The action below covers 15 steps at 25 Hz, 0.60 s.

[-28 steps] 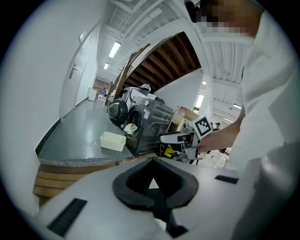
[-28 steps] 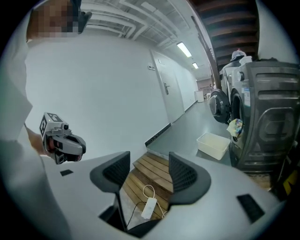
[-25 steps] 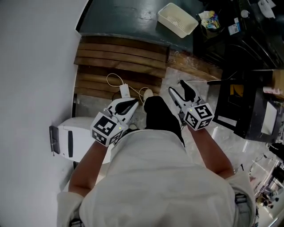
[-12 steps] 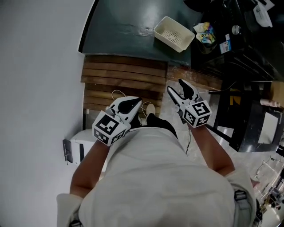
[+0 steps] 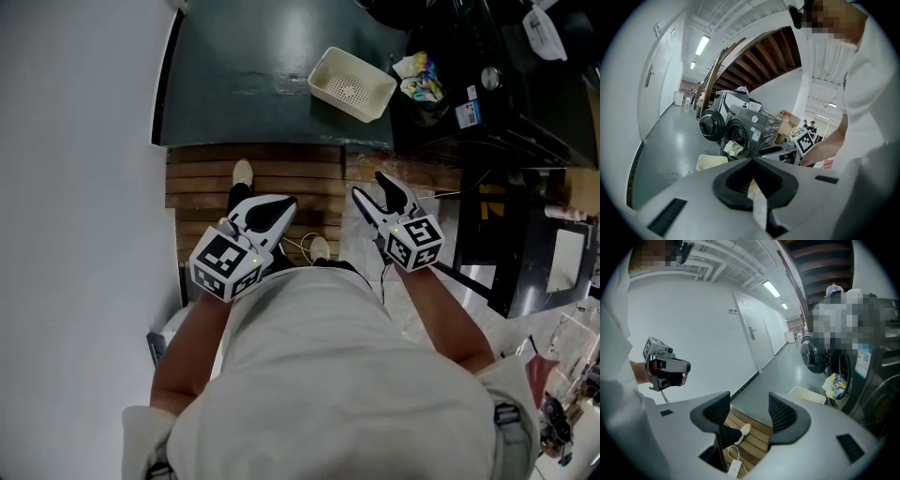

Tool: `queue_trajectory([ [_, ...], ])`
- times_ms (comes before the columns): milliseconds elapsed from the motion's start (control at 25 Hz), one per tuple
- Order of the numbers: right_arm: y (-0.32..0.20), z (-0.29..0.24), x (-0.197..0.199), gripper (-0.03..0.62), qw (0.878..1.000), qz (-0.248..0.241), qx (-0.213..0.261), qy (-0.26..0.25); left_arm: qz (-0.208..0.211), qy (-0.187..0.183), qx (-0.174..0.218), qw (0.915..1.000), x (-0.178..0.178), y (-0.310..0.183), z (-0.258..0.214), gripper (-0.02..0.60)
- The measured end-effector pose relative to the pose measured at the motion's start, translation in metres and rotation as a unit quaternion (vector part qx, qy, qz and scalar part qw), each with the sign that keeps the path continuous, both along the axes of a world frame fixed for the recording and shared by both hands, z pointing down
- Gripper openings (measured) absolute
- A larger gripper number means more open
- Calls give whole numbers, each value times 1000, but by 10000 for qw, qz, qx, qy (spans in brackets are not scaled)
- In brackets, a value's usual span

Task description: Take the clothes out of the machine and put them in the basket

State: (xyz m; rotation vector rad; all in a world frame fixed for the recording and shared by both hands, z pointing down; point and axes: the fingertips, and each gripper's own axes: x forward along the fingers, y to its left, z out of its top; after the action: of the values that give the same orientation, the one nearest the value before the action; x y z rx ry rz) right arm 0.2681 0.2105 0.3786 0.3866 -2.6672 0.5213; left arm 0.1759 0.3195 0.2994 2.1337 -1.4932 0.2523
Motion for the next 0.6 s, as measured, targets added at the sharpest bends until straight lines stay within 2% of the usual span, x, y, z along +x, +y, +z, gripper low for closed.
queue_trajectory([
  [120,-18,2,-33,262,9997,181,38,158,174,35,83,9998,-43,-19,1,-5],
  [320,-52,-4,-110,262,9982,438,148,391,746,-235,129,9969,-128,-48,4,-5],
  [600,-92,-44,-228,262,9927,1039,66,611,1534,-242,97,9878,-248,-89,-29,-5],
])
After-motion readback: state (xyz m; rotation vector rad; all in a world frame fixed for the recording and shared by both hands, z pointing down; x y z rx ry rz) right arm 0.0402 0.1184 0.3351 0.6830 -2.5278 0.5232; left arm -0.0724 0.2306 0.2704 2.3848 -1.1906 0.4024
